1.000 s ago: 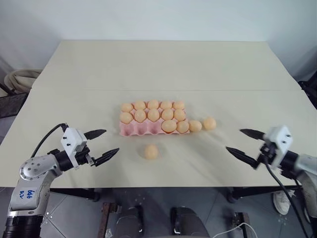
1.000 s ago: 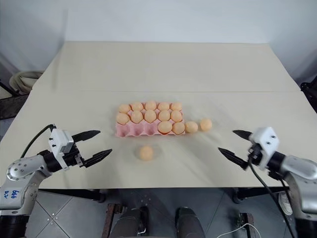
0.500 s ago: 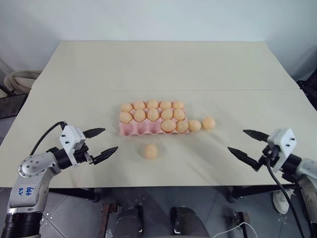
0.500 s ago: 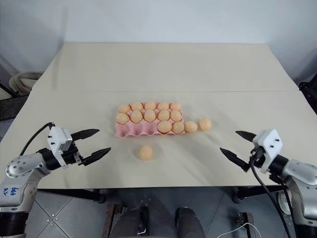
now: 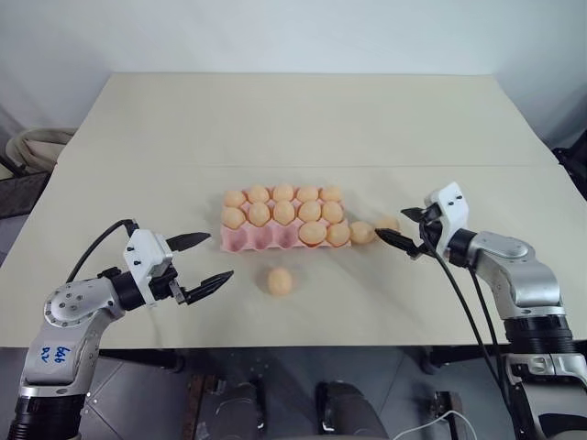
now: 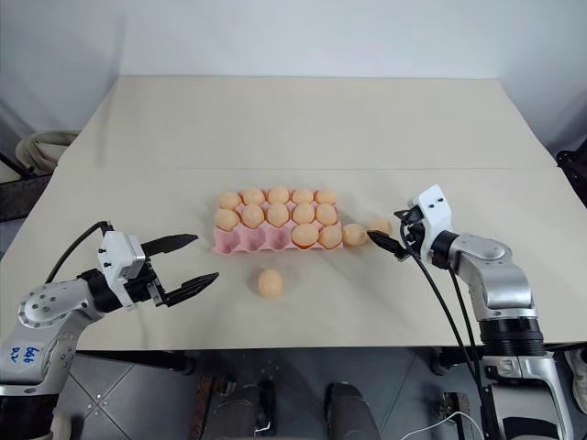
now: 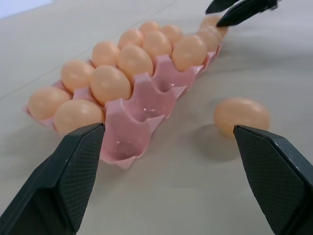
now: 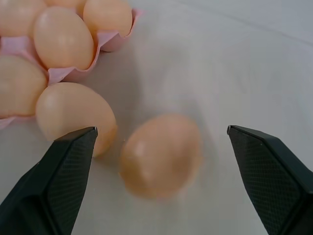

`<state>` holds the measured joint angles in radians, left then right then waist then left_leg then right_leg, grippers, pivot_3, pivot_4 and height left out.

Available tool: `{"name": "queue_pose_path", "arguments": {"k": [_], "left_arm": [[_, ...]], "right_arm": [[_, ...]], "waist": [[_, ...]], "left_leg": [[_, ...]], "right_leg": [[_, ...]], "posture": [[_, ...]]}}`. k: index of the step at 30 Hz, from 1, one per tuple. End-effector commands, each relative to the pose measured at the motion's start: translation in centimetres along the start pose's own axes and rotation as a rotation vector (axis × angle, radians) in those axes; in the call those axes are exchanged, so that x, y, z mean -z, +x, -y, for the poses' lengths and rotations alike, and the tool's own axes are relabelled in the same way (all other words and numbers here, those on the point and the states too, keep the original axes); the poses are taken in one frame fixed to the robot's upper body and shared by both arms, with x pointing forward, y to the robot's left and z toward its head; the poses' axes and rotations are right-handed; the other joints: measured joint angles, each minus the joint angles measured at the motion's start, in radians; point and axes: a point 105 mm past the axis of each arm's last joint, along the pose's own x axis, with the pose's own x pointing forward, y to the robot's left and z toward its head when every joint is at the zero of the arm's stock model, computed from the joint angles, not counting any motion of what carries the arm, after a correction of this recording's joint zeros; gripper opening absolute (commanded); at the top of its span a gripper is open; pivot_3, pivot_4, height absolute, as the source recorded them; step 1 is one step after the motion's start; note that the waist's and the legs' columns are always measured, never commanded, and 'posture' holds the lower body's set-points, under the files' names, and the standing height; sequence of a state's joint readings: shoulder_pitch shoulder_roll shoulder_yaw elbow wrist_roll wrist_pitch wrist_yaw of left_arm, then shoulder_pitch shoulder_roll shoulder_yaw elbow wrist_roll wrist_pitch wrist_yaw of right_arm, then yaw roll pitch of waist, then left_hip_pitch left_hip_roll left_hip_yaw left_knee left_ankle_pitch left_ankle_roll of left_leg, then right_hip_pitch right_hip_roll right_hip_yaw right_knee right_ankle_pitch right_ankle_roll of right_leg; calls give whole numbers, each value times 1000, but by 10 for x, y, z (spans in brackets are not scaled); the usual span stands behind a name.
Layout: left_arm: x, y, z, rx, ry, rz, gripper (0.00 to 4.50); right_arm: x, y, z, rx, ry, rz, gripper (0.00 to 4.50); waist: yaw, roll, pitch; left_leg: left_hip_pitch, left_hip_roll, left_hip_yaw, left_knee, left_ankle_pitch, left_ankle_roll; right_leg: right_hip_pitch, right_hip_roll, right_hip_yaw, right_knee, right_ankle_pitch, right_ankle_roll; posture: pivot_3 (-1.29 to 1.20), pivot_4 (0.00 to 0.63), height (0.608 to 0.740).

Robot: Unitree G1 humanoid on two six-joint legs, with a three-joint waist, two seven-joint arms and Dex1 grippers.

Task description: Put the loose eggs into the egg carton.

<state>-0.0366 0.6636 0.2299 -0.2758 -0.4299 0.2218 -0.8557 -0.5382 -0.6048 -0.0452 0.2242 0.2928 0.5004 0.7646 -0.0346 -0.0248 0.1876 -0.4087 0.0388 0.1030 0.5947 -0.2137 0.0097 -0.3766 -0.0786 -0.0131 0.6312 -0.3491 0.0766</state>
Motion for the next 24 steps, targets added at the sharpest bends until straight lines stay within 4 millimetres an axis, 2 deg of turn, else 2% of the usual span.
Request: {"name": "queue_pose_path", "arguments": {"k": [1,4,9,10,12,15,18,20,24], "left_arm": [[-12,0,4,-9,28,39,4500],[-12,0,5,-10,28,40,4500],[-12,-3,3,-23,33,40,4500],[-12,-3,3,-26,33,40,4500],[-11,-4,2,-35,32,41,4500],[-10,-9,-2,-68,24,41,4500],[-5,-17,-6,-117,8,38,4500],[0,-23,-8,-142,-3,25,4500],[6,-30,-6,-162,-24,4,4500]], "right_arm": [[-2,6,8,34,-18,1,4452],[-1,9,10,37,-23,12,3854],[-4,5,10,26,-37,27,2142],[-6,3,10,21,-38,35,1930],[-16,1,6,-9,-62,74,1838],[-43,-1,-16,-117,-107,171,1838],[-72,4,-54,-262,-146,249,1838],[-83,13,-78,-334,-151,264,1838],[-90,36,-117,-419,-166,233,1838]], "waist": [[0,0,0],[1,0,0],[1,0,0],[1,0,0],[-2,0,0],[-6,0,0],[-14,0,0],[-23,0,0],[-26,0,0]], "left_leg": [[0,0,0,0,0,0],[0,0,0,0,0,0],[0,0,1,0,0,1],[0,0,1,0,0,0],[0,0,1,0,0,0],[0,0,1,0,0,0],[1,1,1,0,0,0],[1,1,1,0,0,0],[2,2,1,0,-1,-5]], "right_leg": [[0,0,0,0,0,0],[0,0,0,0,0,0],[0,1,0,1,0,1],[0,1,0,1,0,1],[0,1,0,1,0,1],[0,1,0,2,0,1],[0,1,0,2,0,1],[0,1,0,3,0,1],[0,1,1,6,0,0]], "posture": [[0,150,740],[0,150,740],[0,150,740],[0,150,740],[0,150,740],[0,150,740],[0,150,740],[0,150,740],[0,150,740]]}}
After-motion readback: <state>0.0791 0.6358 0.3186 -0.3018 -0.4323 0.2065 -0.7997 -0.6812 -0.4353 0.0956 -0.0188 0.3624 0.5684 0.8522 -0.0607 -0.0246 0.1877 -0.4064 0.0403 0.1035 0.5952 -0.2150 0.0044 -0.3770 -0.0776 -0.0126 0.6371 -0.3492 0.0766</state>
